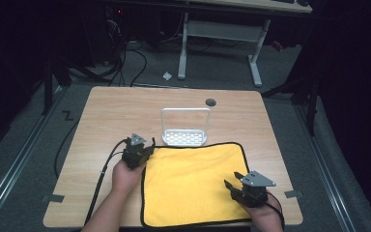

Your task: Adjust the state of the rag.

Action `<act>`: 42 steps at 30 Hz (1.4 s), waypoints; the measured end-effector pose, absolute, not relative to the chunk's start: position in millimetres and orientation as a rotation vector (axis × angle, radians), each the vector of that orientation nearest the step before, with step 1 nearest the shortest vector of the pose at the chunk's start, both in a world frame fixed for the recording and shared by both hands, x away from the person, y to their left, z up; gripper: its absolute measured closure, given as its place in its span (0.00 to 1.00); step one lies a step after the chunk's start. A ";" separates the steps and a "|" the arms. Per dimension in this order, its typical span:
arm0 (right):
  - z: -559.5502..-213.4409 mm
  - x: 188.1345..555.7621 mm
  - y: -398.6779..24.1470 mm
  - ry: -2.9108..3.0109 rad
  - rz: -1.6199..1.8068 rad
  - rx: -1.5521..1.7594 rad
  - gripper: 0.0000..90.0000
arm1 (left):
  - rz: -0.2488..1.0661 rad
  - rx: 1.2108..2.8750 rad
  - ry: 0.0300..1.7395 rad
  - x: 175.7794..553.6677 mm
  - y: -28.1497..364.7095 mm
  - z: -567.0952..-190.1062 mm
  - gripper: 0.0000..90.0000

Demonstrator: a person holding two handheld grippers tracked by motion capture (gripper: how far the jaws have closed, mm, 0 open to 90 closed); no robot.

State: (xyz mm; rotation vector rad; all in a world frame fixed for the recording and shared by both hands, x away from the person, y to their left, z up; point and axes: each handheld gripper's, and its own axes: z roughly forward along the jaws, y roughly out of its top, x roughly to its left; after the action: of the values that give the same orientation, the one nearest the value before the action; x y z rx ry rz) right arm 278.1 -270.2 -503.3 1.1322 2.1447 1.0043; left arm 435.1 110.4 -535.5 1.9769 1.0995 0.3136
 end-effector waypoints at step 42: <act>-531.2 275.5 -27.5 2.625 1.090 0.682 0.59 | 0.237 1.868 1.155 437.8 122.3 -536.4 0.93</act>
State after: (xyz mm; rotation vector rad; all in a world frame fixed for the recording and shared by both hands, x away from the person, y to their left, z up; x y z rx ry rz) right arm 275.5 -27.5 -531.2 0.6821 2.6254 1.0898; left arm 437.8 122.3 -536.4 1.8684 1.1551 0.2367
